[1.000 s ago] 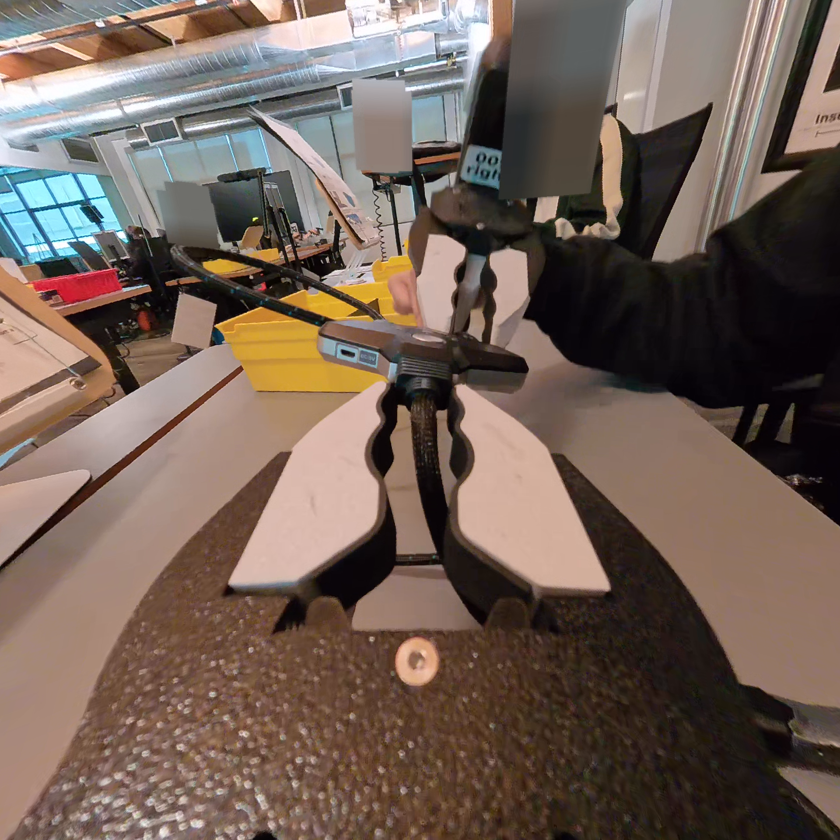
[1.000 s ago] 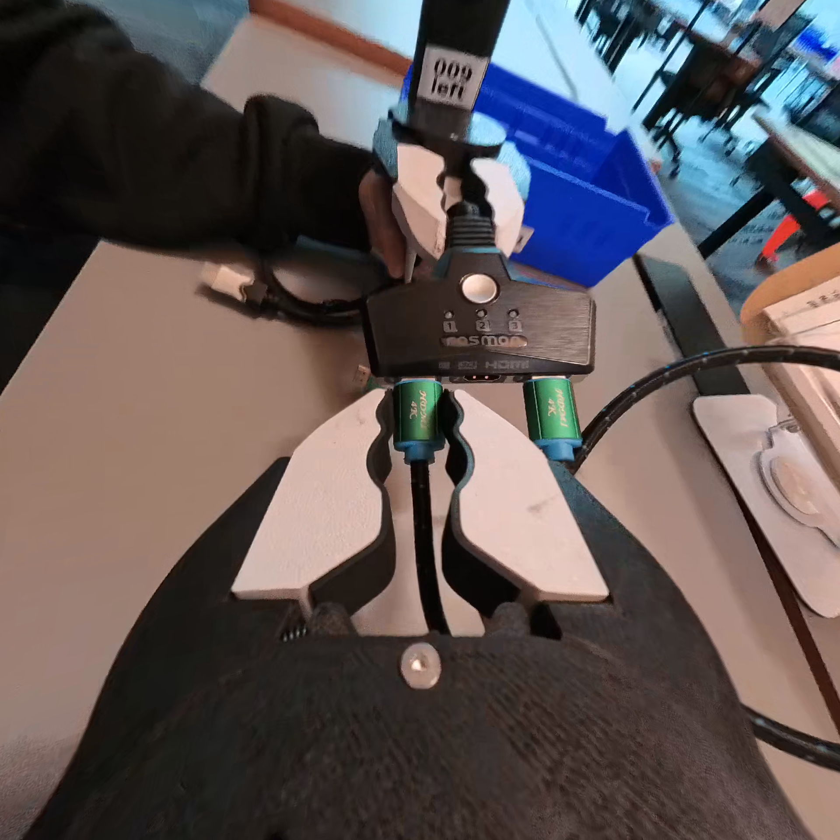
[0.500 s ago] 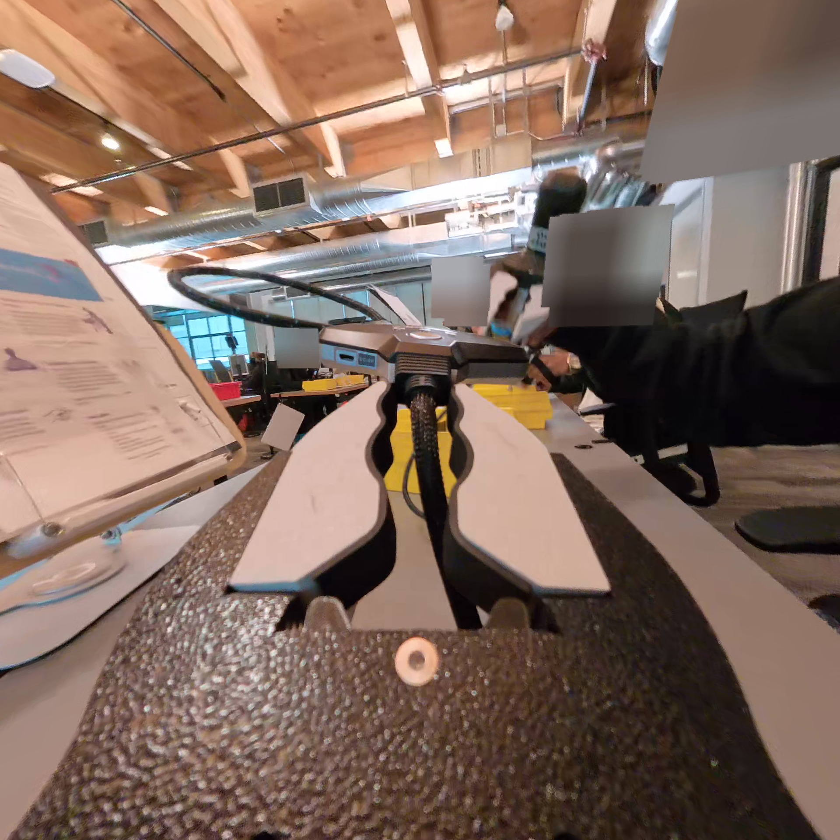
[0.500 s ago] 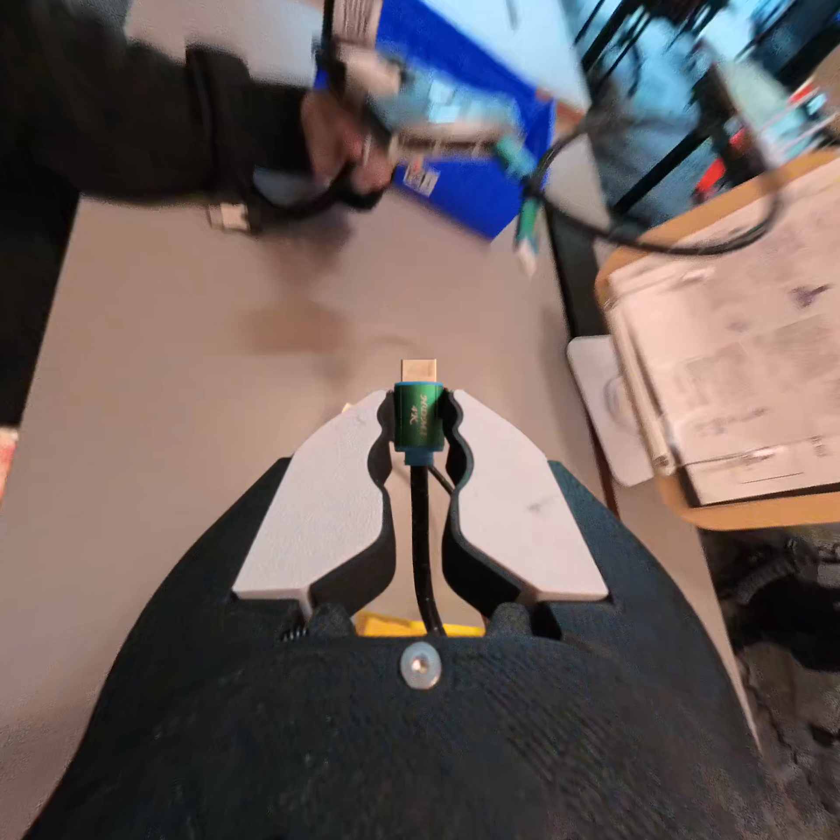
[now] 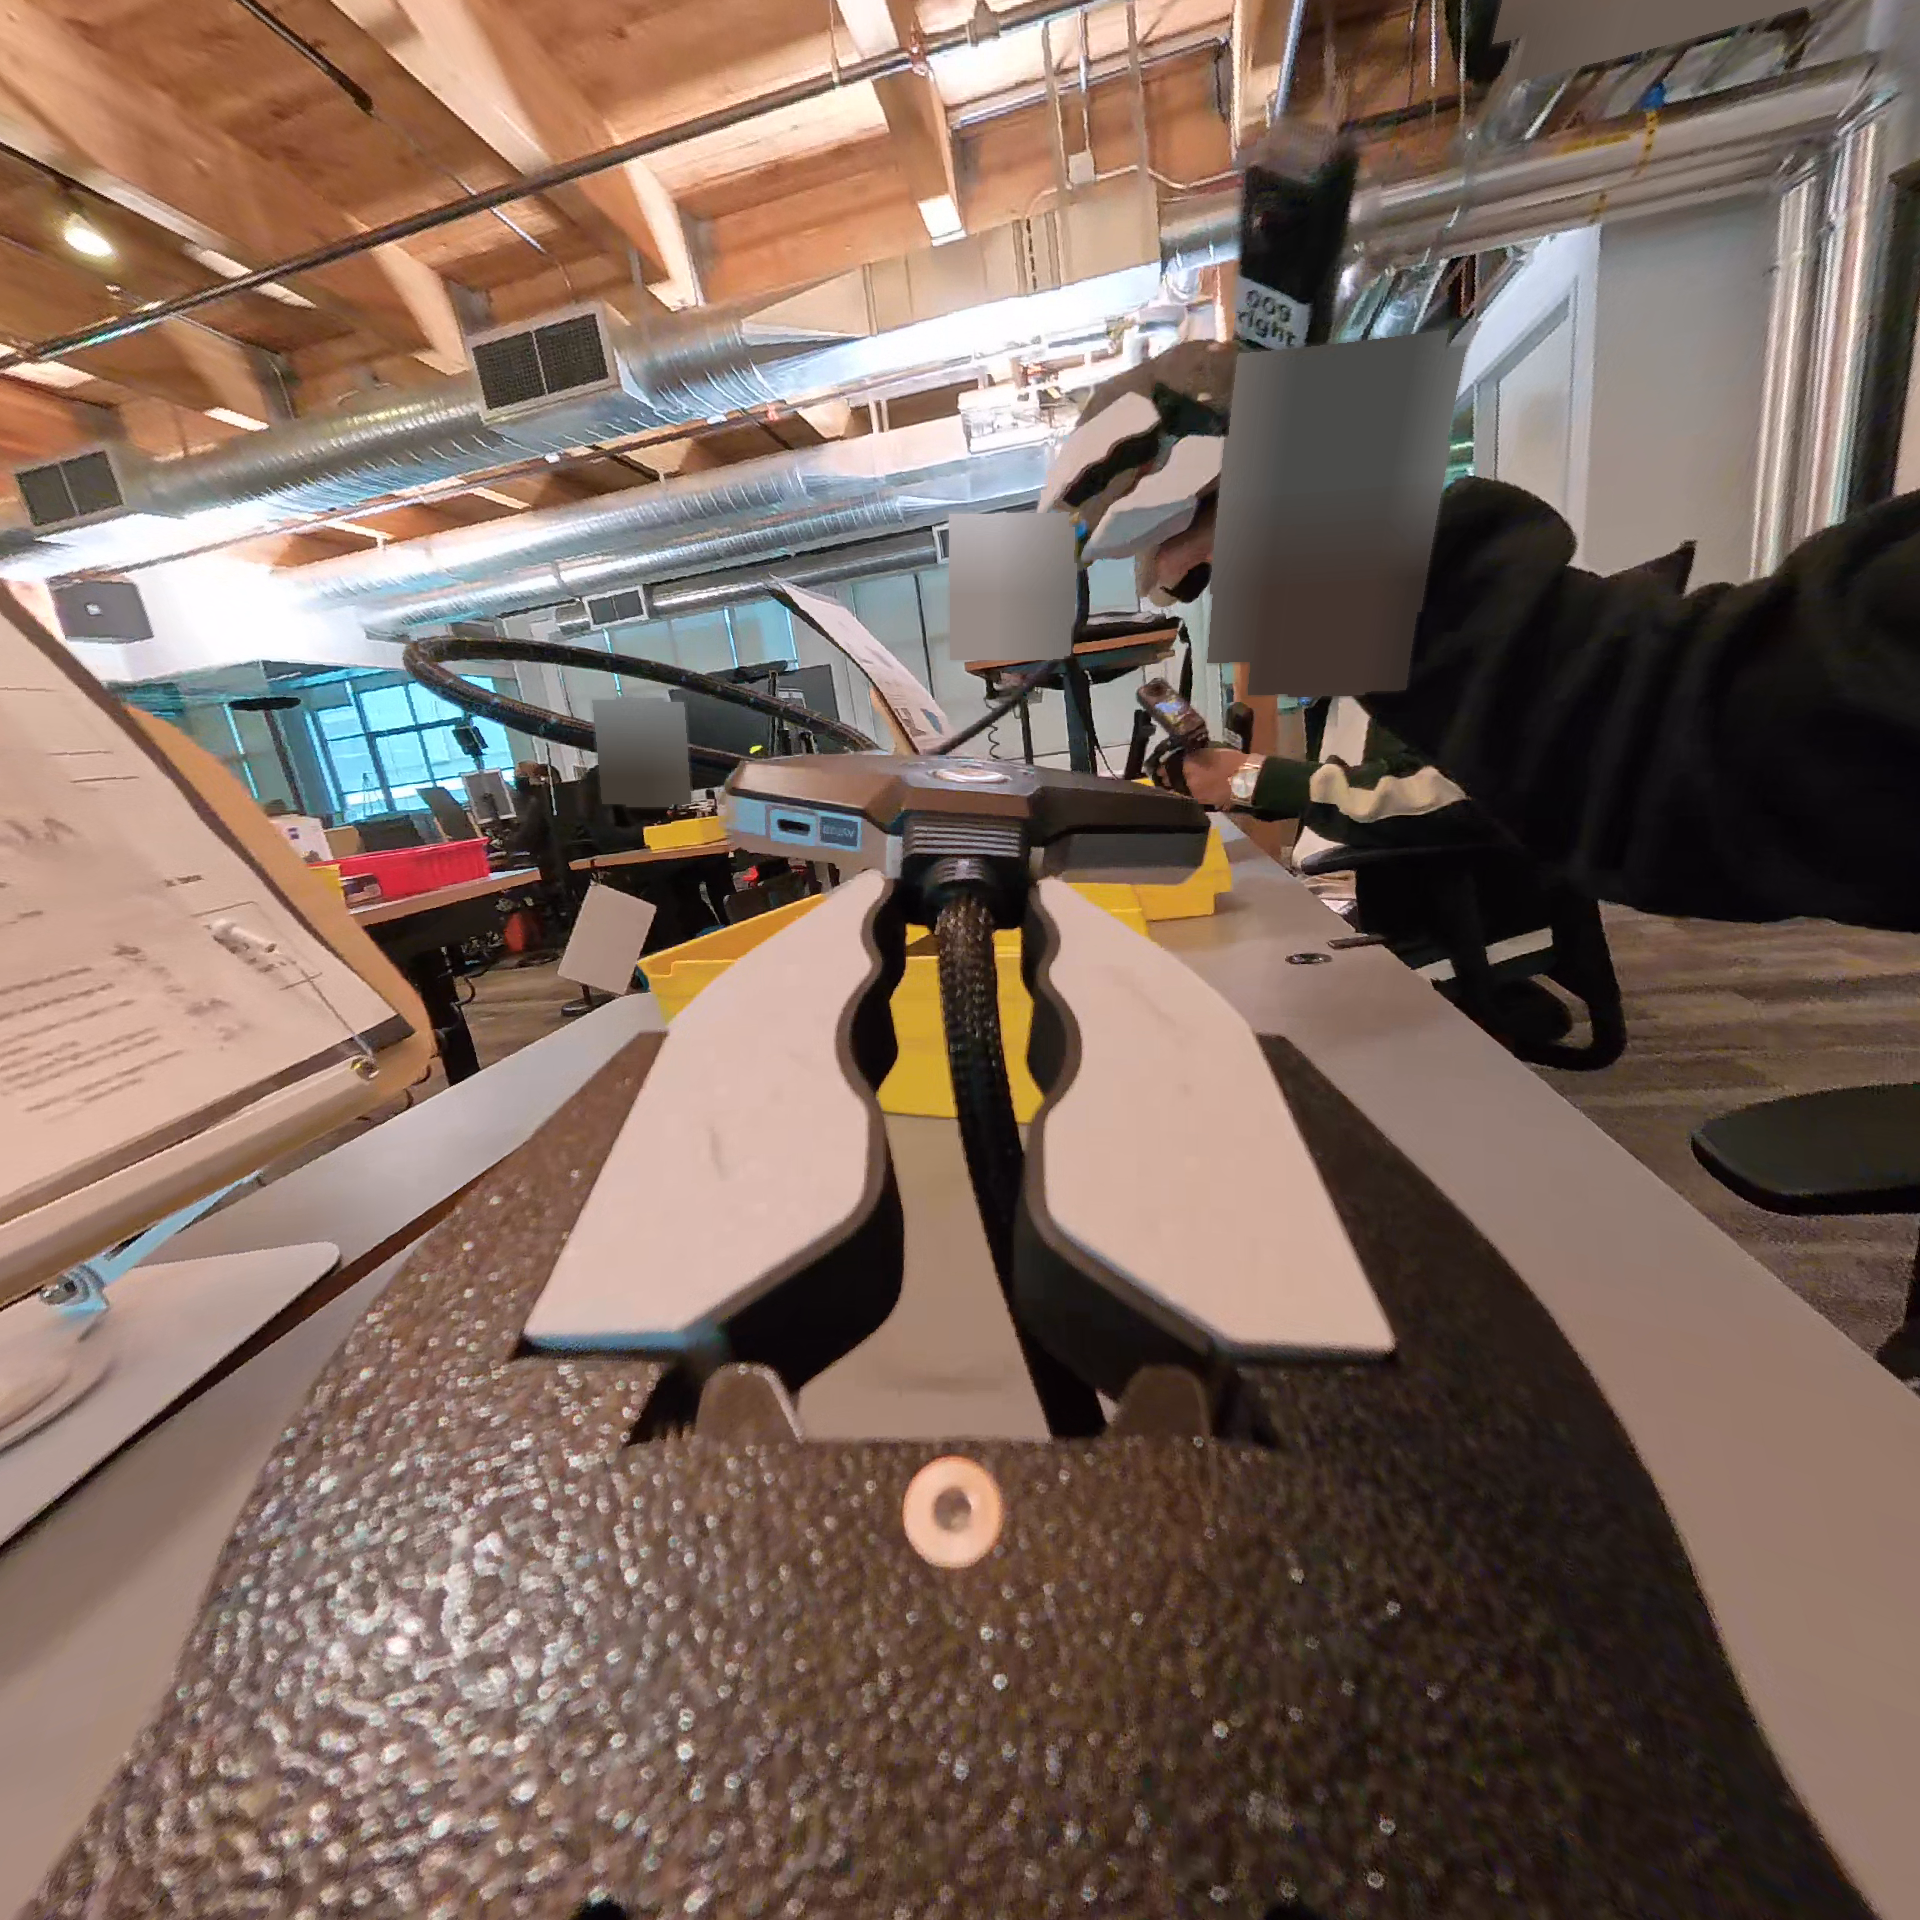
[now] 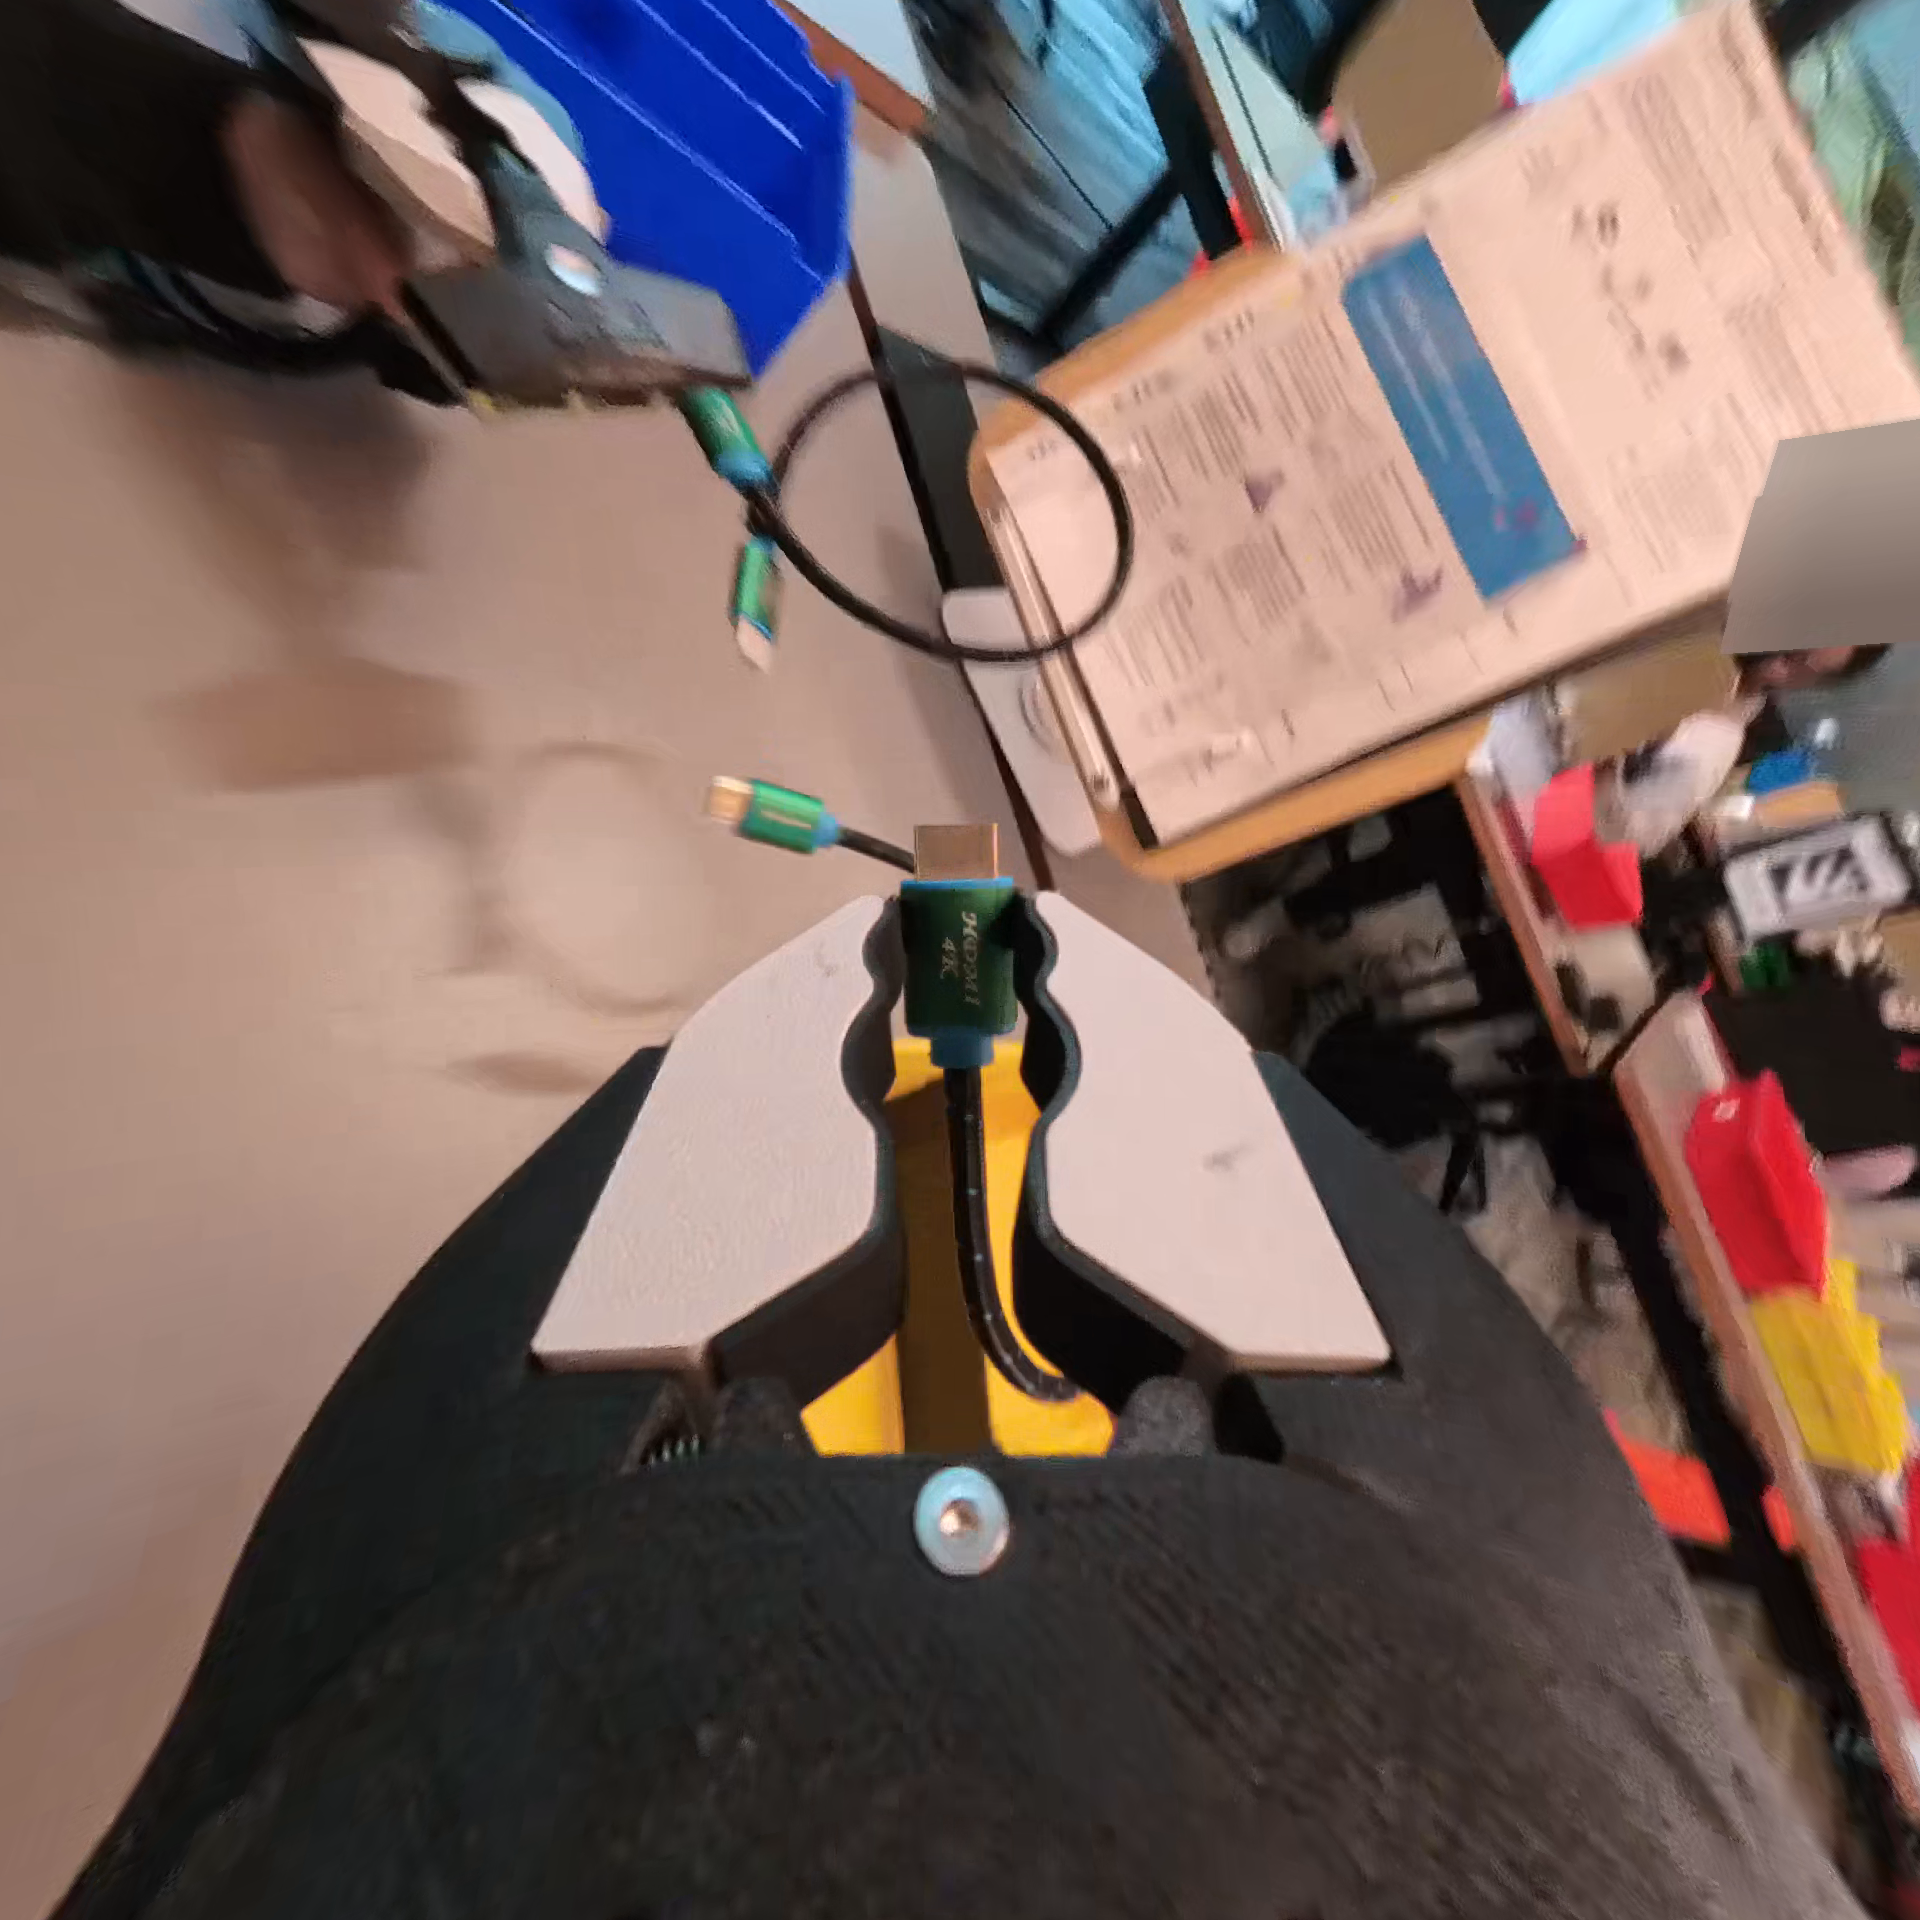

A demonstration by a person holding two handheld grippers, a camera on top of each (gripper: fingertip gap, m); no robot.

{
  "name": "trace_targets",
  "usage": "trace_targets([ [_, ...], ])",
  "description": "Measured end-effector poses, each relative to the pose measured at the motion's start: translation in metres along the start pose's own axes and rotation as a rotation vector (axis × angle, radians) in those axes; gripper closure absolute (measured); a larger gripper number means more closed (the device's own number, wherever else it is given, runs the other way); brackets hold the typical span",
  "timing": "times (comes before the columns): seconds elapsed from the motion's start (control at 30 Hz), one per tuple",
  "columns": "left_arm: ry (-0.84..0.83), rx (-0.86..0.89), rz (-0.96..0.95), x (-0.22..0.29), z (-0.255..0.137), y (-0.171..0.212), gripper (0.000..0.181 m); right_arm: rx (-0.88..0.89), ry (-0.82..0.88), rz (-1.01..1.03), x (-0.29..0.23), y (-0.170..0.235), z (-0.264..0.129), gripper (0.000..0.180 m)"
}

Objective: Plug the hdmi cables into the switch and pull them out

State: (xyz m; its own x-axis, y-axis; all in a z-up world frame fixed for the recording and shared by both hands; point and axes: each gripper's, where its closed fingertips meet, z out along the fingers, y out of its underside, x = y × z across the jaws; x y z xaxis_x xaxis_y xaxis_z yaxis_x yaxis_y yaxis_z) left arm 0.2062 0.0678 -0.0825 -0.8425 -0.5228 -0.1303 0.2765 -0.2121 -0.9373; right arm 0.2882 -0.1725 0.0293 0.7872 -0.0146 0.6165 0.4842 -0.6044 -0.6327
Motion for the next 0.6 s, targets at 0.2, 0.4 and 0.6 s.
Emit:
trace_targets([
  [0.2,0.011,-0.017,0.004,0.003,0.003,0.002,0.160,-0.092,-0.033,0.284,-0.008,0.051,0.000,0.159],
  [0.4,0.010,-0.021,-0.024,0.001,0.001,0.008,0.160,-0.242,0.111,0.589,0.009,0.128,0.024,0.160],
  [0.6,0.007,-0.011,-0.054,-0.002,-0.001,0.010,0.160,-0.299,0.138,0.611,0.001,0.162,0.060,0.159],
])
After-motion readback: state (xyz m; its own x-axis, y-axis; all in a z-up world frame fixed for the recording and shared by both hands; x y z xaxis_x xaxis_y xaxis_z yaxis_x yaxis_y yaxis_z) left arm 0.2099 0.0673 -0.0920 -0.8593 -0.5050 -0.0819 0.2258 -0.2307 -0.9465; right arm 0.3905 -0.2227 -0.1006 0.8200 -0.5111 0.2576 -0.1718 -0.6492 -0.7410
